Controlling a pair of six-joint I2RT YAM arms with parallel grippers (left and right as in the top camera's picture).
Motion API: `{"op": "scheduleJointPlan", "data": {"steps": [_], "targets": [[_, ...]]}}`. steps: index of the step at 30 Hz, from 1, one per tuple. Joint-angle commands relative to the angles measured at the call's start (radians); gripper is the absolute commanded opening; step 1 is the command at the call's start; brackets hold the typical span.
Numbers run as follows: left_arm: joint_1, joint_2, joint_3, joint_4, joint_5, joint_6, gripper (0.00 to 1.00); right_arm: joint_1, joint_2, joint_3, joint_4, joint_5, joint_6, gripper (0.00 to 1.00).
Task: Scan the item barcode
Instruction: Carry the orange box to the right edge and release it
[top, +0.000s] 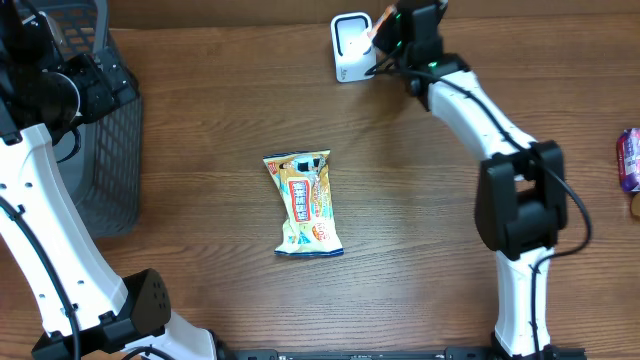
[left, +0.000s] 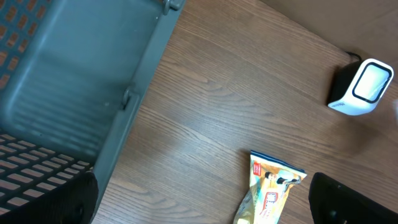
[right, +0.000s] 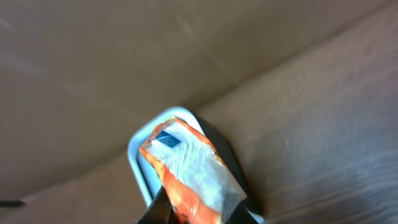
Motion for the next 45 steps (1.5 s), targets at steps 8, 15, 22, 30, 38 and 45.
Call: {"op": "scheduleJointPlan", "data": {"steps": [8,15,22,30,38,45], "targets": [[0.010,-0.014,-0.002,-0.002,-0.006,0.015,1.00,0.109,0.009,0.044,-0.023,0.257,-0.367,0.04],[0.010,-0.014,-0.002,-0.002,-0.006,0.015,1.00,0.167,0.009,0.045,-0.010,0.482,-0.758,0.04],[0.010,-0.014,-0.002,-0.002,-0.006,0.015,1.00,0.171,0.009,0.045,-0.010,0.500,-0.740,0.04],[0.010,-0.014,-0.002,-0.002,-0.006,0.015,1.00,0.064,-0.074,0.148,-0.298,0.566,-0.430,0.03],[0.010,-0.014,-0.002,-0.002,-0.006,0.015,1.00,-0.280,-0.181,0.249,-0.721,0.439,-0.155,0.04],[0.010,-0.014,-0.002,-0.002,-0.006,0.015,1.00,-0.651,-0.173,0.218,-0.925,0.365,-0.128,0.04]]}}
